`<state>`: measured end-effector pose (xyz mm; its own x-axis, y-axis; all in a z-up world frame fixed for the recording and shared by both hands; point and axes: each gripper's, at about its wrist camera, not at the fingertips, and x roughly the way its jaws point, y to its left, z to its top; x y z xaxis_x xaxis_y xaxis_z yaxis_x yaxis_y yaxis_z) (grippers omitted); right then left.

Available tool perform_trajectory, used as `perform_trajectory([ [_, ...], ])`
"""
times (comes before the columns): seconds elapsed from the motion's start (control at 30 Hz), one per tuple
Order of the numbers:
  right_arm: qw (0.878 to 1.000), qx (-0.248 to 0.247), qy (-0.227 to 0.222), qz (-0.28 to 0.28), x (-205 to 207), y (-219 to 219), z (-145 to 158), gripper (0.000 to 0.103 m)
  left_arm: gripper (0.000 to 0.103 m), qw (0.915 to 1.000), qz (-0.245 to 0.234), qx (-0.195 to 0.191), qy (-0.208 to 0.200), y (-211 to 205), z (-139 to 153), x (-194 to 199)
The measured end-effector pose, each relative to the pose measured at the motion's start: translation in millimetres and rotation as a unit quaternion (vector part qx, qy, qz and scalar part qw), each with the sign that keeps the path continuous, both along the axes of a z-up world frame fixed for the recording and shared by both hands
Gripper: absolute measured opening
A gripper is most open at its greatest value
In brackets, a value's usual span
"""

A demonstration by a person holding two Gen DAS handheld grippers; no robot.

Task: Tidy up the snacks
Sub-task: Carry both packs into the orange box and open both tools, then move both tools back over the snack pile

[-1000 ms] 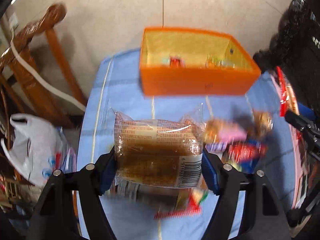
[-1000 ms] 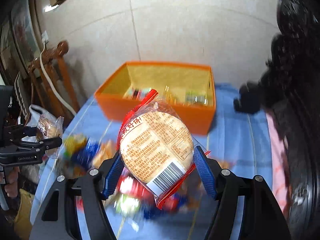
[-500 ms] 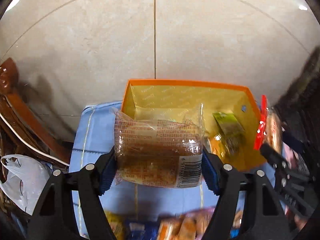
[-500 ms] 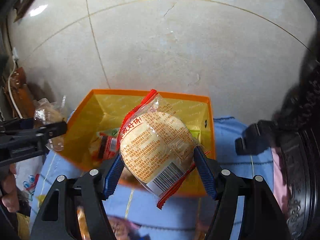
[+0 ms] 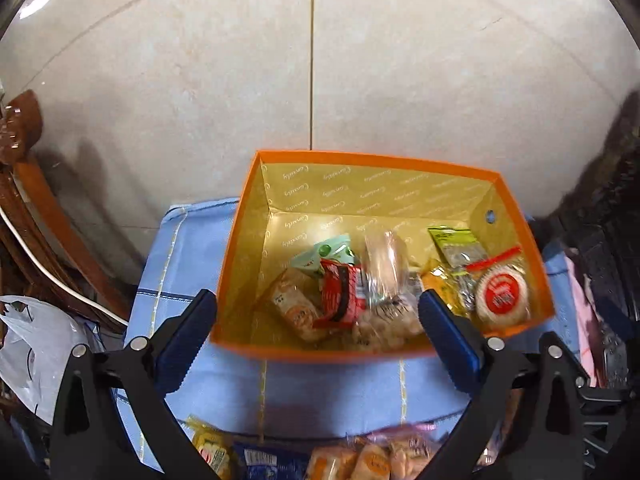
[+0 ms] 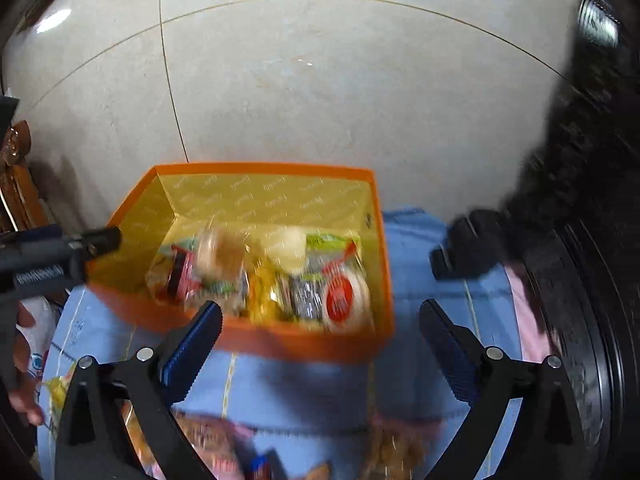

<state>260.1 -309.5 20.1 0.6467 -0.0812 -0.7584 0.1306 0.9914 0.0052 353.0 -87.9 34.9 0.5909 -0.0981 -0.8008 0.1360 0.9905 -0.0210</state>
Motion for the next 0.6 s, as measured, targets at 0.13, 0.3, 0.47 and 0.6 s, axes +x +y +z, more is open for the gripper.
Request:
perform_trajectory([
  [0.13,0.999,0.044,0.003,-0.024,-48,-9,-2,0.099,0.098,0.9997,-0.023,-0.004,-0.005,3,11,-40],
  [0.3,0.995,0.084,0.016,-0.059,-111,-18,-12,0.099,0.098,0.9991,-0.04,-0.003,-0.013,10,19,-98],
  [0.47,0.993,0.085,0.037,-0.067,-161,-17,-24,0.099,0.098,0.9986,-0.049,0.014,-0.016,17,16,-152],
  [0.6,0.993,0.089,0.053,-0.056,-190,-8,-29,0.099,0.099,0.9986,-0.047,0.026,0.001,25,6,-185],
])
